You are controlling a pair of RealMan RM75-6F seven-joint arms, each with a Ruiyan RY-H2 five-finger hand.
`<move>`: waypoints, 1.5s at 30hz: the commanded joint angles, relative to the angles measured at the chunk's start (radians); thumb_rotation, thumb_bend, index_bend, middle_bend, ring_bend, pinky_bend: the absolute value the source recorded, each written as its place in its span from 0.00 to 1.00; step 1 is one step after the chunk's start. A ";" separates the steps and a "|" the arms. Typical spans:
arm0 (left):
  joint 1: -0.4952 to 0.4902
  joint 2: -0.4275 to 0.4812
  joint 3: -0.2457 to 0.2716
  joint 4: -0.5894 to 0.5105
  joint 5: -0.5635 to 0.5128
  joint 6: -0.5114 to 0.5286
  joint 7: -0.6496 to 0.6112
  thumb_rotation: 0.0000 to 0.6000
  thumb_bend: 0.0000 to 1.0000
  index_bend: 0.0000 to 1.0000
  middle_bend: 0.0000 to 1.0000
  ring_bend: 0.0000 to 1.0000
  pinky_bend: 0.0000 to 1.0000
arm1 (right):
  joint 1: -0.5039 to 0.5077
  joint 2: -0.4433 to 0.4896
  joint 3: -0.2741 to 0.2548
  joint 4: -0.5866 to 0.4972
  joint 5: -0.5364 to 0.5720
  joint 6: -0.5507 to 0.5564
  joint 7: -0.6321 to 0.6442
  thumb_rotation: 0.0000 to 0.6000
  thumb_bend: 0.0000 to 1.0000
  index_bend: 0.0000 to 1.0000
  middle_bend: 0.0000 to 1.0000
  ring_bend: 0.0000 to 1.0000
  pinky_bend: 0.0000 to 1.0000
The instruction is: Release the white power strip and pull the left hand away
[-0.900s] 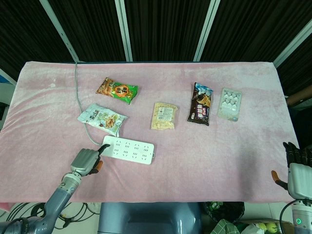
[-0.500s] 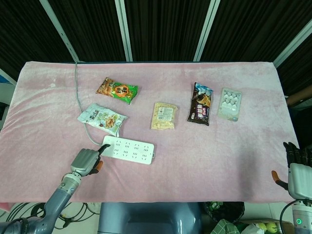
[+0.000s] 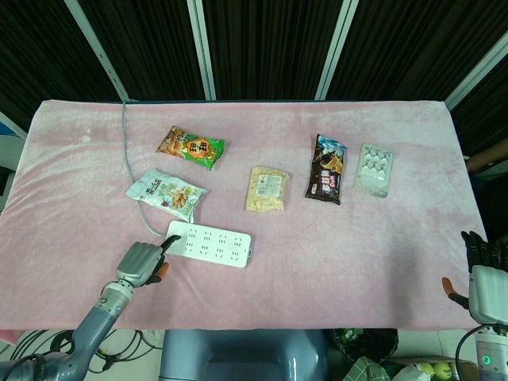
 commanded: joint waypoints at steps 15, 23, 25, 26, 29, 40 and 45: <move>-0.001 -0.013 0.004 0.020 -0.016 -0.002 0.012 1.00 0.56 0.13 0.80 0.86 0.85 | 0.001 0.000 0.001 0.001 0.001 0.000 -0.002 1.00 0.20 0.12 0.08 0.13 0.04; -0.008 -0.020 0.007 0.034 -0.032 -0.023 0.015 1.00 0.55 0.25 0.80 0.86 0.85 | 0.001 0.000 0.001 0.001 0.001 0.001 0.000 1.00 0.20 0.12 0.08 0.13 0.04; -0.009 -0.021 0.011 0.038 -0.039 -0.029 0.022 1.00 0.55 0.26 0.80 0.86 0.85 | 0.001 0.000 0.001 0.001 0.002 0.000 0.000 1.00 0.20 0.12 0.08 0.13 0.04; -0.009 -0.021 0.012 0.040 -0.044 -0.030 0.027 1.00 0.55 0.26 0.80 0.86 0.85 | 0.001 0.001 0.001 0.001 0.002 -0.001 0.001 1.00 0.20 0.12 0.08 0.13 0.04; -0.008 -0.021 0.019 0.043 -0.059 -0.026 0.054 1.00 0.54 0.27 0.80 0.86 0.85 | 0.001 0.001 0.000 0.002 0.001 -0.001 0.000 1.00 0.20 0.12 0.08 0.13 0.04; 0.012 -0.003 0.001 -0.024 -0.036 0.066 0.077 1.00 0.51 0.24 0.75 0.82 0.84 | 0.002 0.000 0.000 0.001 0.001 -0.001 -0.001 1.00 0.20 0.12 0.08 0.13 0.04; 0.046 0.018 -0.031 -0.084 0.076 0.207 0.052 1.00 0.48 0.23 0.63 0.70 0.76 | 0.002 0.000 0.000 0.002 0.001 -0.002 -0.003 1.00 0.20 0.12 0.08 0.13 0.04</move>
